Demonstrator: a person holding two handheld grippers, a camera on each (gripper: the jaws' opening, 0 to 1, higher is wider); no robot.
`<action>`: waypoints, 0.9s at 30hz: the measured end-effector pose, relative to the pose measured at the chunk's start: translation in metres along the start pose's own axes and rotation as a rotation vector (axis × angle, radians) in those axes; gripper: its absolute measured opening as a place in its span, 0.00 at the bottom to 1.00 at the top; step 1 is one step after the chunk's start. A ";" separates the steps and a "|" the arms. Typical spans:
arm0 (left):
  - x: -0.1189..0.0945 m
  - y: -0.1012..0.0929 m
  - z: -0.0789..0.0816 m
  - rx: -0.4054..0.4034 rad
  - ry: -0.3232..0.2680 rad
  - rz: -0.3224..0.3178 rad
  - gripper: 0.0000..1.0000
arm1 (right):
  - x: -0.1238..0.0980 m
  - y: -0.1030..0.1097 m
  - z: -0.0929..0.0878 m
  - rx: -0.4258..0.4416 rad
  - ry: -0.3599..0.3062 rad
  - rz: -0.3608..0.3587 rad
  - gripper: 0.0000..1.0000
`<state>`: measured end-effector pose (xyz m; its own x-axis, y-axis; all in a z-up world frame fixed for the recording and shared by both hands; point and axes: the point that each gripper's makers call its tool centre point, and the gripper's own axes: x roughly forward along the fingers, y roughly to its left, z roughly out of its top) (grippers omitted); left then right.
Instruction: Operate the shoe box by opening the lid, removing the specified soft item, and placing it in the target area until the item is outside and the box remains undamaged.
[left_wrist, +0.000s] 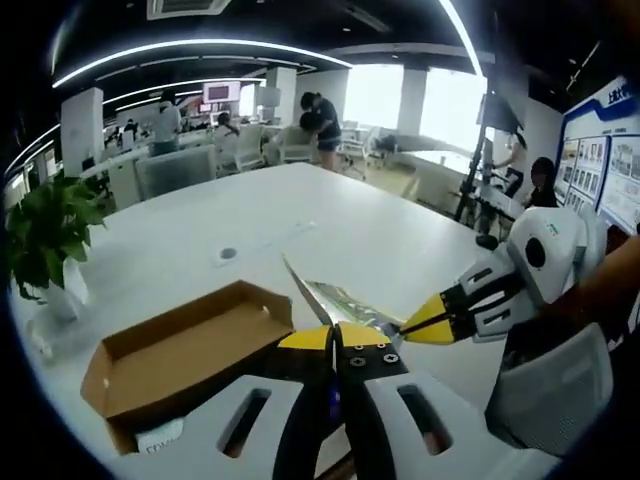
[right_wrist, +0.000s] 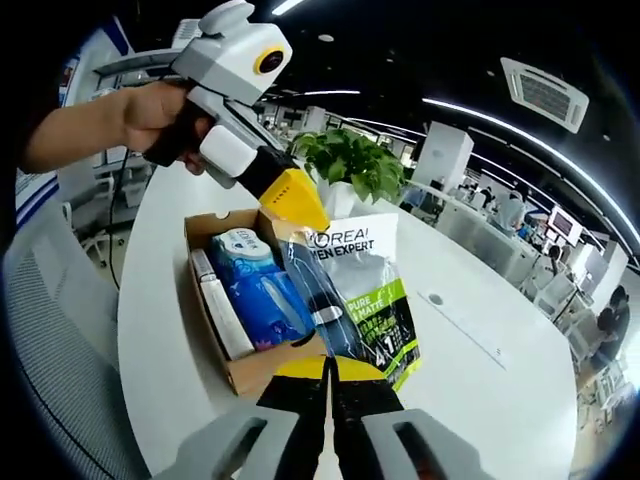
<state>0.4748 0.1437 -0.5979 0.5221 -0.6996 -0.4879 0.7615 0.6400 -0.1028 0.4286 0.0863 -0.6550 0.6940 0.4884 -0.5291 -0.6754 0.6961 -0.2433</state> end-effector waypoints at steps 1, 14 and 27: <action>0.001 -0.001 0.000 0.002 0.001 0.001 0.00 | 0.000 -0.001 -0.001 -0.001 0.002 -0.003 0.00; 0.022 -0.010 -0.013 0.004 0.040 -0.018 0.00 | 0.001 -0.011 -0.026 -0.011 0.051 -0.019 0.00; 0.043 -0.016 -0.033 0.006 0.107 -0.039 0.00 | 0.004 -0.016 -0.050 -0.004 0.092 -0.024 0.00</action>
<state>0.4721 0.1139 -0.6461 0.4486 -0.6855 -0.5735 0.7825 0.6112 -0.1185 0.4299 0.0508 -0.6937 0.6845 0.4207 -0.5954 -0.6598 0.7048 -0.2606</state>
